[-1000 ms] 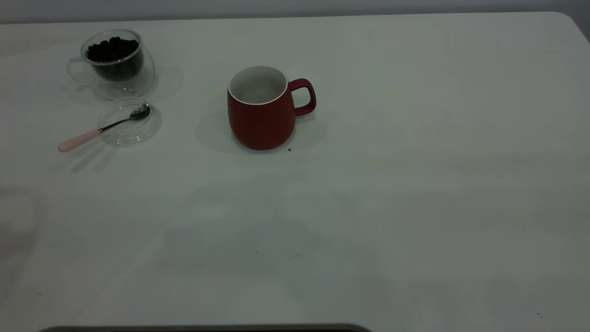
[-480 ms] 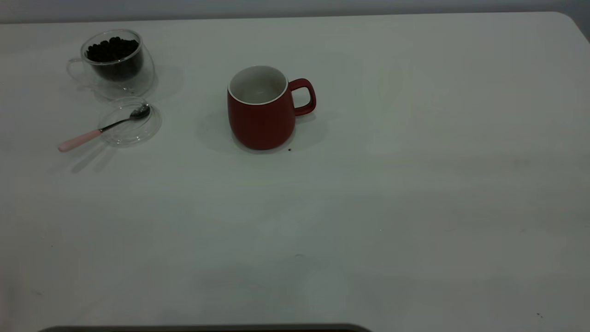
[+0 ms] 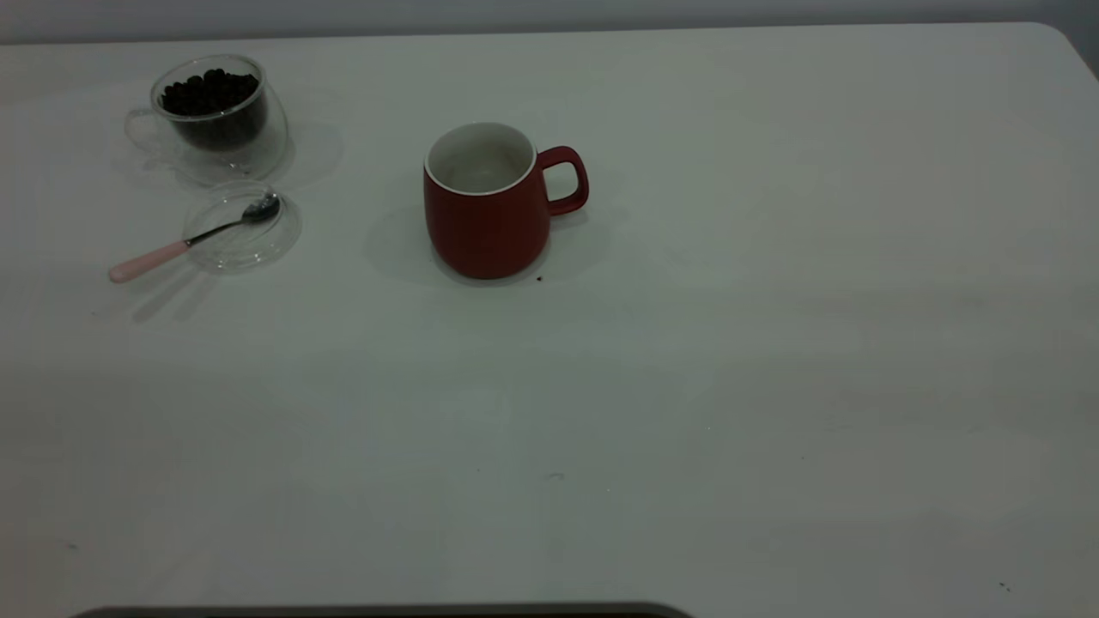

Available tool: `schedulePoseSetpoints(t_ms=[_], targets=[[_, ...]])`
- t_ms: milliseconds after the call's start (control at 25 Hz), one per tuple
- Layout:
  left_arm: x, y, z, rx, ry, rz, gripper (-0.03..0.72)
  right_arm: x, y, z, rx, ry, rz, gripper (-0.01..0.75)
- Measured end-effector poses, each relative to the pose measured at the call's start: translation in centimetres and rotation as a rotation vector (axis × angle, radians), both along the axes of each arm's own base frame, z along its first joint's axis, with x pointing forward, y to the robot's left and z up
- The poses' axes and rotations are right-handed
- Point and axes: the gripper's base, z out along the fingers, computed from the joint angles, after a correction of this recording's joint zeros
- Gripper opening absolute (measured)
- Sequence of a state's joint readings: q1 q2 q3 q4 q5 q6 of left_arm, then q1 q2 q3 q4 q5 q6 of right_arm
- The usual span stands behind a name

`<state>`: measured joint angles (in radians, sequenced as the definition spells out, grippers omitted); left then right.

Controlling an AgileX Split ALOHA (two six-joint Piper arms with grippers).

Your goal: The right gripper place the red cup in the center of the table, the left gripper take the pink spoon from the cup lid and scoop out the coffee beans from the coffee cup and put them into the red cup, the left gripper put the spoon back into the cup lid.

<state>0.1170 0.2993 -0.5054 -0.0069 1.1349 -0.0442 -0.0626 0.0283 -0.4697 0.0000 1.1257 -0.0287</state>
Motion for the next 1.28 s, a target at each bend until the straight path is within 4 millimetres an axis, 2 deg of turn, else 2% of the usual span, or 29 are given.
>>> schedulePoseSetpoints(t_ms=[240,360,680,1280], targets=[[-3.2,-0.2,0.1,0.038,-0.244,-0.051,0.426,0.0,0.0,0.0,0.000,0.000,0.000,0.588],[-4.2,-0.2,-0.2,0.043,-0.302,-0.070,0.426,0.0,0.0,0.0,0.000,0.000,0.000,0.588],[-4.2,-0.4,-0.3,0.065,-0.297,-0.128,0.426,0.0,0.0,0.0,0.000,0.000,0.000,0.588],[-4.2,-0.4,-0.3,0.067,-0.297,-0.132,0.426,0.0,0.0,0.0,0.000,0.000,0.000,0.588]])
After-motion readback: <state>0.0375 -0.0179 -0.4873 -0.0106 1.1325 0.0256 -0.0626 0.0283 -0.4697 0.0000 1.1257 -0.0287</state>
